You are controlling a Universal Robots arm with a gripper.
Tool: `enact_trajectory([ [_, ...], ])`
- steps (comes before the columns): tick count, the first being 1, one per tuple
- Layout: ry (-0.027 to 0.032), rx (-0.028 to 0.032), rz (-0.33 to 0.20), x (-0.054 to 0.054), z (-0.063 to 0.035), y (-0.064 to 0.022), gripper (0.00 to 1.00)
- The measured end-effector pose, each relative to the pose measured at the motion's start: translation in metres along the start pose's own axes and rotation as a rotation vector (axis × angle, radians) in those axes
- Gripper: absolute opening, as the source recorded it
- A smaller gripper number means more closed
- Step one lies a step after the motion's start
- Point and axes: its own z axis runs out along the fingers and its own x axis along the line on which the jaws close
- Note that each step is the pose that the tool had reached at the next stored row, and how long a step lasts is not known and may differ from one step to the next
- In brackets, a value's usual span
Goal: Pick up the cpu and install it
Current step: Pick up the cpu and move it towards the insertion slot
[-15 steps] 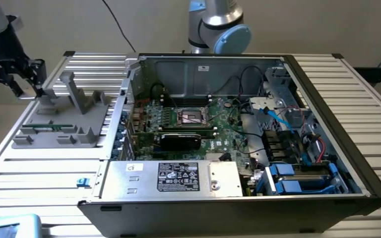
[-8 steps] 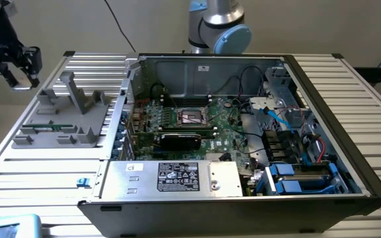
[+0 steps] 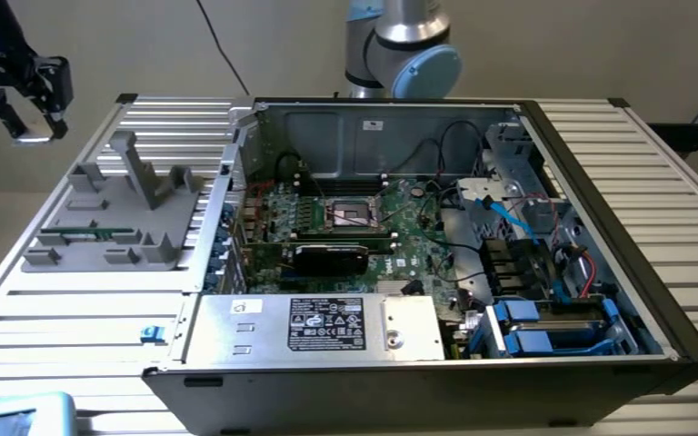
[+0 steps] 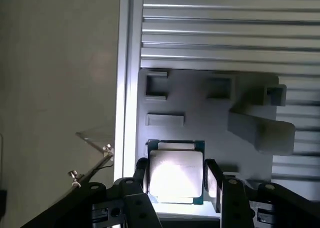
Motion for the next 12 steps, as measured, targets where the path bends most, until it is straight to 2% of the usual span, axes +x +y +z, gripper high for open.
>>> enact_trajectory([
  [8,0.0001,0.0,0.0,-0.016,-0.0367,0.0005,0.55],
  [12,0.0,0.0,0.0,-0.027,-0.0487,0.0004,0.55],
])
